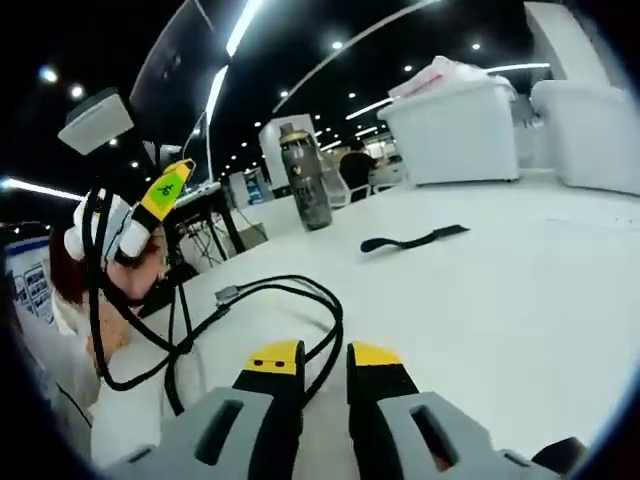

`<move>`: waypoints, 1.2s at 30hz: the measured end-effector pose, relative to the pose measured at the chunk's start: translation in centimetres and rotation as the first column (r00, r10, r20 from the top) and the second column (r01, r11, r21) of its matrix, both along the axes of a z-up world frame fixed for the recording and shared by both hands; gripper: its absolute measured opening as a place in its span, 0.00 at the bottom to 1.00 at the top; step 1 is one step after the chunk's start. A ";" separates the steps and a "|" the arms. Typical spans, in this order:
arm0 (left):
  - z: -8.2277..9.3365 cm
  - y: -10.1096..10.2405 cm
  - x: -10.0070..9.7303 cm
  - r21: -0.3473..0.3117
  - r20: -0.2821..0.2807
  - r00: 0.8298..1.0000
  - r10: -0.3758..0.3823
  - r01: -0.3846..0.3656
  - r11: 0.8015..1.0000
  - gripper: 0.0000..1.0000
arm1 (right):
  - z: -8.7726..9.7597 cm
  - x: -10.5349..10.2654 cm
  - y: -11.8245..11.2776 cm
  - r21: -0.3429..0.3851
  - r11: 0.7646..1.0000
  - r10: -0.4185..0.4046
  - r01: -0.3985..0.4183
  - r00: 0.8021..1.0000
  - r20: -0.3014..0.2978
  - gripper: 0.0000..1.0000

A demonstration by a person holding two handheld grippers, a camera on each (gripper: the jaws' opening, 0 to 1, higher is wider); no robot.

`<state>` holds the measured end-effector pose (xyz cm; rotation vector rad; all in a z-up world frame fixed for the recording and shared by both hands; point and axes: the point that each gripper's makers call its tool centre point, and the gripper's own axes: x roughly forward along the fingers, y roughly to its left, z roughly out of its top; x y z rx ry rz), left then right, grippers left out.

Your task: Coil the Type-C to USB data cable on the desktop and secure it with Velcro straps.

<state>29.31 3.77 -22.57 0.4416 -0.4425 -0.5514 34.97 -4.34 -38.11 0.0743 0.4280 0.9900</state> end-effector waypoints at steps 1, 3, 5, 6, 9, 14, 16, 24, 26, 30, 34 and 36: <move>0.0 0.0 0.0 0.001 0.001 1.000 0.002 -0.002 1.000 0.04 | 0.2 0.1 0.0 0.002 1.000 0.000 0.000 1.000 0.011 0.08; -0.2 0.0 0.0 0.006 -0.002 1.000 0.002 -0.002 1.000 0.04 | 1.2 0.4 -0.2 0.021 1.000 -0.010 0.009 0.999 0.038 0.03; -0.4 0.1 0.2 0.004 -0.009 1.000 0.012 -0.012 1.000 0.04 | 3.7 0.9 -0.7 0.066 0.998 -0.017 0.009 0.992 0.122 0.02; -0.5 0.1 0.3 -0.001 -0.017 1.000 0.014 -0.014 1.000 0.04 | 4.7 1.0 -1.0 0.086 0.996 -0.028 0.014 0.988 0.155 0.02; -0.8 0.2 0.5 0.000 -0.029 0.999 0.023 -0.023 1.000 0.04 | 7.6 0.9 -1.9 0.156 0.987 -0.070 0.035 0.972 0.224 0.01; -1.3 -0.4 0.6 0.003 -0.044 0.999 0.009 -0.008 1.000 0.04 | 10.9 0.2 -2.8 0.229 0.972 -0.113 0.044 0.948 0.299 0.01; -1.6 -0.7 0.6 0.014 -0.048 0.999 0.005 -0.004 1.000 0.04 | 11.5 -0.2 -2.8 0.241 0.970 -0.116 0.040 0.943 0.312 0.01; -2.2 -0.6 1.1 0.034 -0.040 0.999 0.032 -0.031 0.999 0.06 | 13.9 -2.4 -1.8 0.266 0.964 -0.098 -0.020 0.901 0.423 0.01; -2.1 -0.5 1.2 0.026 -0.040 0.999 0.033 -0.032 0.999 0.07 | 14.2 -2.6 -1.6 0.265 0.964 -0.094 -0.028 0.895 0.436 0.01; -2.1 -0.5 1.2 0.008 -0.043 0.999 0.022 -0.022 1.000 0.11 | 14.5 -2.7 -1.6 0.283 0.958 -0.100 -0.031 0.894 0.437 0.01; -2.5 -0.9 1.1 0.036 -0.041 0.999 0.024 -0.022 0.999 0.15 | 14.7 -3.0 -1.4 0.307 0.950 -0.087 -0.053 0.901 0.424 0.01; -2.6 -0.9 1.2 0.041 -0.043 0.999 0.030 -0.028 0.999 0.15 | 14.8 -3.3 -1.1 0.307 0.948 -0.055 -0.085 0.905 0.421 0.01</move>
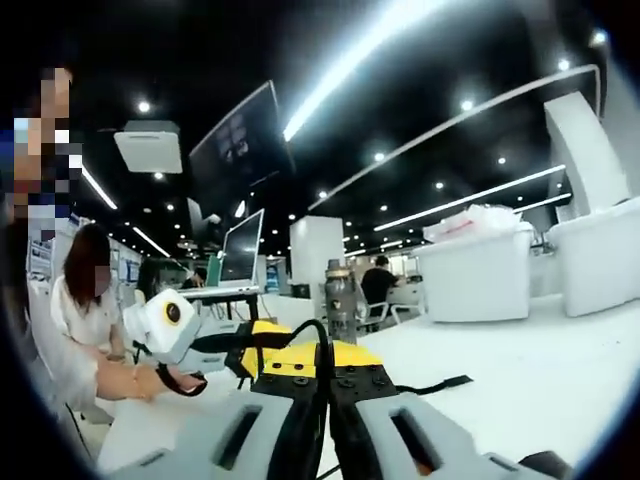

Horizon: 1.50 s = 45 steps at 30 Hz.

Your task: Coil the Type-C to USB data cable on the desktop and secure it with Velcro straps.

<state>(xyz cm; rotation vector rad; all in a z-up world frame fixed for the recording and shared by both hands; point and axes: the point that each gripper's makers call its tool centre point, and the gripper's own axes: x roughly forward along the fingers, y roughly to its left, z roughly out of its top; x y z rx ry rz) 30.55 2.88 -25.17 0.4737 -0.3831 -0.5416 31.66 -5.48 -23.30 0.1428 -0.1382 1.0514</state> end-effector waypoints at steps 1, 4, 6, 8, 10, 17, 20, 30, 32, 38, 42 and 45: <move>0.0 0.1 0.0 -0.002 -0.003 1.000 0.001 -0.001 1.000 0.15 | 0.0 -0.3 0.2 0.007 1.000 0.017 -0.017 1.000 -0.009 0.01; 0.0 0.3 0.1 -0.012 -0.009 1.000 0.003 -0.003 1.000 0.16 | -0.2 -0.7 0.5 0.011 0.998 0.057 -0.057 0.998 -0.031 0.01; 0.0 0.4 0.1 -0.001 -0.002 1.000 0.010 -0.010 1.000 0.16 | -0.5 -1.0 0.8 0.017 0.996 0.087 -0.086 0.995 -0.055 0.01; 0.0 0.4 0.1 0.008 0.001 1.000 0.012 -0.012 1.000 0.15 | -0.7 -1.4 1.1 0.029 0.993 0.119 -0.117 0.990 -0.074 0.01; -0.4 0.4 0.1 0.047 -0.003 1.000 0.017 -0.017 0.999 0.10 | -0.8 -1.4 1.2 0.035 0.992 0.122 -0.120 0.989 -0.082 0.01; -0.8 0.0 0.2 0.123 -0.017 1.000 0.016 -0.013 0.992 0.04 | -1.0 0.8 -0.3 0.050 0.998 -0.019 0.023 0.995 -0.094 0.17; -0.4 0.5 0.3 0.111 -0.013 0.999 0.032 -0.031 0.993 0.04 | -0.7 3.1 -2.8 0.156 0.982 -0.073 0.105 0.978 -0.196 0.15; 2.0 1.2 -0.7 0.065 0.054 0.997 0.050 -0.054 0.996 0.04 | -10.2 4.5 -1.2 -0.097 0.994 -0.083 0.043 0.885 -0.458 0.19; 2.4 1.7 -0.7 0.053 0.063 0.996 0.063 -0.066 0.996 0.04 | -11.8 3.8 -0.3 -0.173 0.985 -0.090 0.007 0.872 -0.480 0.19; 3.6 2.2 -1.5 0.003 0.086 0.995 0.055 -0.055 0.998 0.04 | -12.3 2.4 1.5 -0.118 0.991 -0.015 -0.062 0.826 -0.563 0.19; 3.5 1.1 -2.0 0.010 0.094 0.995 0.025 -0.026 1.000 0.04 | -12.2 2.2 2.2 -0.102 0.992 0.000 -0.075 0.806 -0.591 0.19; 3.4 0.4 -2.3 0.027 0.101 0.995 0.005 -0.008 1.000 0.04 | -13.5 1.8 2.5 -0.152 0.985 -0.024 -0.083 0.804 -0.595 0.19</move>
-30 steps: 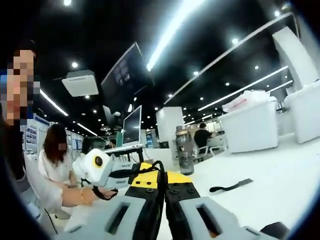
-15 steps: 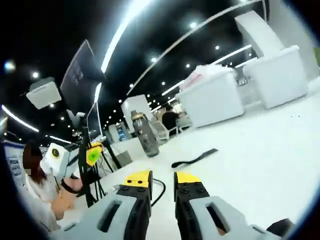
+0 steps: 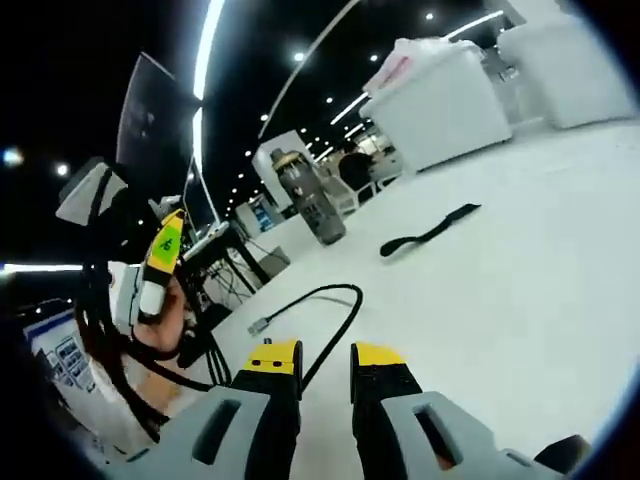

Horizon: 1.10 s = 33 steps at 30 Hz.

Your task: Coil the Type-C to USB data cable on the desktop and secure it with Velcro straps.

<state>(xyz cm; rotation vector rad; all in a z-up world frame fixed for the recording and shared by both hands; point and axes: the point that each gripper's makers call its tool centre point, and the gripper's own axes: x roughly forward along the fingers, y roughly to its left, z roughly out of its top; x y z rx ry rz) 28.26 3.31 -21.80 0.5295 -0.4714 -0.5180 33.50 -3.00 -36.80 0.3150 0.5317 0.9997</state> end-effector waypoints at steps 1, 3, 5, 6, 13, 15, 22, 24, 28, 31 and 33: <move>0.0 -0.2 -0.1 -0.001 -0.001 1.000 -0.011 0.011 1.000 0.04 | -0.5 0.0 0.1 -0.013 1.000 -0.002 0.002 1.000 -0.005 0.19; -0.2 -0.6 -0.2 -0.003 -0.009 0.999 -0.034 0.034 0.999 0.04 | -0.7 0.2 0.3 -0.016 1.000 -0.005 0.005 1.000 -0.001 0.16; -0.5 -0.9 -0.1 0.004 -0.014 0.999 -0.040 0.040 0.999 0.04 | -0.1 0.7 0.4 0.008 1.000 -0.008 0.008 0.999 0.031 0.08; -0.7 -1.0 0.0 0.007 -0.019 0.999 -0.040 0.040 0.999 0.04 | 0.3 0.7 0.3 0.019 1.000 -0.005 0.004 0.999 0.045 0.05; -1.3 -0.1 1.1 -0.005 -0.051 0.999 -0.004 0.003 1.000 0.04 | 8.0 0.9 -1.8 0.120 0.993 -0.036 -0.011 0.925 0.378 0.01; -1.5 0.0 1.2 -0.014 -0.058 0.998 -0.001 0.000 1.000 0.04 | 9.6 0.3 -2.4 0.153 0.988 -0.045 -0.021 0.910 0.412 0.01; -2.1 0.0 1.6 -0.028 -0.085 0.996 -0.010 0.007 1.000 0.04 | 12.8 -0.7 -3.8 0.236 0.971 -0.079 -0.041 0.874 0.480 0.00; -2.1 -0.1 1.6 -0.034 -0.088 0.996 -0.011 0.008 0.999 0.04 | 13.4 -0.9 -4.0 0.257 0.965 -0.085 -0.050 0.868 0.490 0.00; -2.3 0.1 1.9 -0.032 -0.086 0.996 -0.002 -0.001 0.999 0.05 | 14.1 -1.6 -3.8 0.273 0.958 -0.064 -0.089 0.860 0.506 0.00; -2.7 0.3 2.4 -0.030 -0.095 0.995 0.017 -0.020 0.999 0.06 | 14.0 -2.3 -3.4 0.272 0.955 -0.042 -0.116 0.856 0.516 0.00; -2.9 0.5 2.5 -0.025 -0.098 0.995 0.031 -0.034 0.999 0.06 | 14.1 -2.6 -3.2 0.269 0.956 -0.038 -0.120 0.855 0.517 0.01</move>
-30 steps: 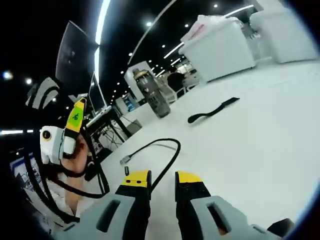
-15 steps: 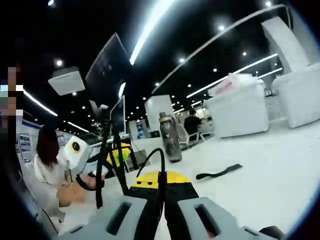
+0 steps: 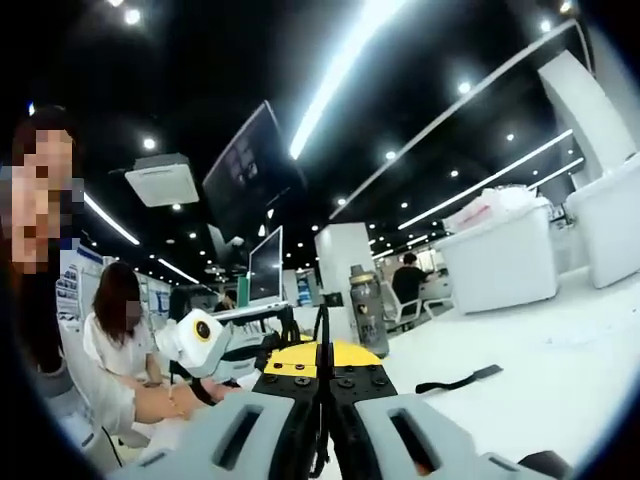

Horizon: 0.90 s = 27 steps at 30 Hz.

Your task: Coil the Type-C to USB data cable on the desktop and secure it with Velcro straps.

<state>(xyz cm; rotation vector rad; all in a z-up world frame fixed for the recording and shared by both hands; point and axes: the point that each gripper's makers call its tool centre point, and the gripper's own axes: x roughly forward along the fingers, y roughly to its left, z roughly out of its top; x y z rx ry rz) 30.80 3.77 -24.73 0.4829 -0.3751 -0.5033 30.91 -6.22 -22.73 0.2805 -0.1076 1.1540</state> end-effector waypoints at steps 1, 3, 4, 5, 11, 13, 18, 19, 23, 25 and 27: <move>0.0 0.1 0.0 0.001 0.000 1.000 0.004 -0.004 1.000 0.07 | 0.0 -0.4 0.3 -0.004 1.000 0.026 -0.026 1.000 0.014 0.01; -0.1 0.1 0.1 -0.001 -0.006 1.000 0.007 -0.007 1.000 0.08 | 0.2 -0.8 0.4 0.000 0.999 0.041 -0.041 0.999 0.014 0.01; -0.2 0.1 0.2 -0.005 -0.010 1.000 0.007 -0.007 1.000 0.09 | 0.3 -1.3 0.7 0.013 0.997 0.071 -0.072 0.997 0.010 0.01; -0.2 0.1 0.2 -0.010 -0.013 1.000 0.005 -0.005 1.000 0.10 | 0.3 -1.8 0.9 0.025 0.995 0.102 -0.102 0.995 -0.012 0.01; -0.2 -0.1 0.0 -0.029 -0.027 0.999 -0.022 0.021 0.999 0.12 | 0.1 -2.2 1.1 0.090 0.978 0.196 -0.186 0.974 -0.116 0.01; -0.2 -0.3 -0.1 -0.023 -0.026 0.999 -0.034 0.033 0.999 0.08 | -0.3 -2.1 1.2 0.104 0.975 0.211 -0.196 0.965 -0.153 0.01; -0.4 -0.1 0.1 -0.004 -0.041 0.999 -0.024 0.023 1.000 0.07 | -1.5 -0.6 0.9 0.031 0.991 0.133 -0.130 0.975 -0.179 0.02; -0.5 0.0 0.1 0.003 -0.045 0.999 -0.016 0.016 1.000 0.07 | -1.8 0.0 0.8 0.007 0.995 0.099 -0.099 0.979 -0.177 0.03; -0.5 0.2 0.3 0.044 -0.025 0.999 0.021 -0.020 0.999 0.07 | -1.5 2.2 -0.7 -0.017 0.999 -0.035 0.033 0.985 -0.166 0.10; -0.3 0.3 0.3 0.050 -0.019 0.999 0.029 -0.028 0.998 0.07 | -0.3 2.2 -1.5 -0.066 0.992 -0.108 0.105 0.993 -0.044 0.17; 0.1 0.5 0.5 0.047 -0.024 0.999 0.043 -0.042 0.998 0.07 | 0.6 1.8 -1.5 -0.090 0.988 -0.123 0.125 0.992 0.030 0.23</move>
